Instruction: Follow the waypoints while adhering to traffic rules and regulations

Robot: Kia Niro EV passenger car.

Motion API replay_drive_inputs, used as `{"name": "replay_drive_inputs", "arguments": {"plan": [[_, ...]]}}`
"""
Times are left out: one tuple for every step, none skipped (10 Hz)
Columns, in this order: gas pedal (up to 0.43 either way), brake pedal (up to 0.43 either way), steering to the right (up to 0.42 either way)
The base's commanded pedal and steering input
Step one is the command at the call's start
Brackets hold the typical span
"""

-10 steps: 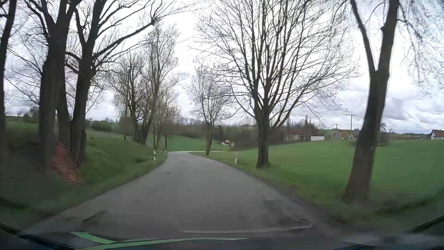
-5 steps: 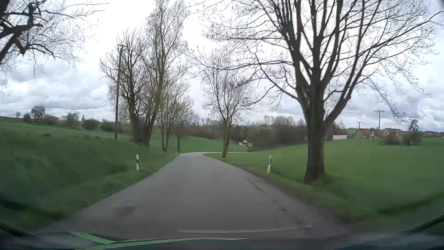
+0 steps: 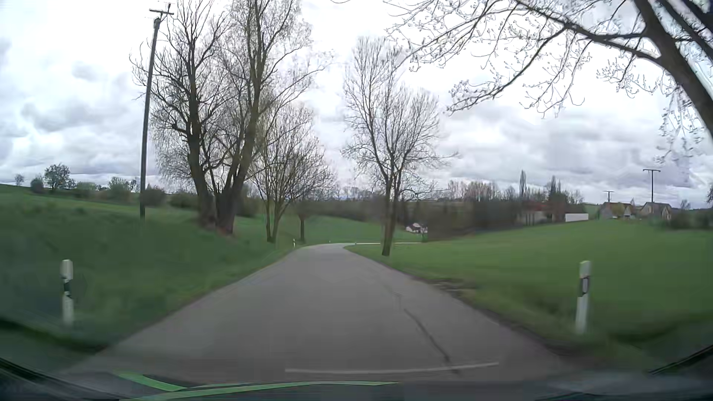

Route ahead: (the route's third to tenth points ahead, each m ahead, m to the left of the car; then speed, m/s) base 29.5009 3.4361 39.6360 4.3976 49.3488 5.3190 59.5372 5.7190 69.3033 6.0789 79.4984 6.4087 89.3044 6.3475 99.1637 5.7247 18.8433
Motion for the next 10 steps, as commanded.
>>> {"name": "replay_drive_inputs", "arguments": {"plan": [[0.0,0.0,-0.023],[0.0,0.0,-0.022],[0.0,0.0,-0.02],[0.0,0.0,-0.019],[0.0,0.0,-0.015],[0.0,0.006,-0.013],[0.0,0.006,-0.012],[0.0,0.018,-0.012],[0.0,0.024,-0.011],[0.0,0.024,-0.01]]}}
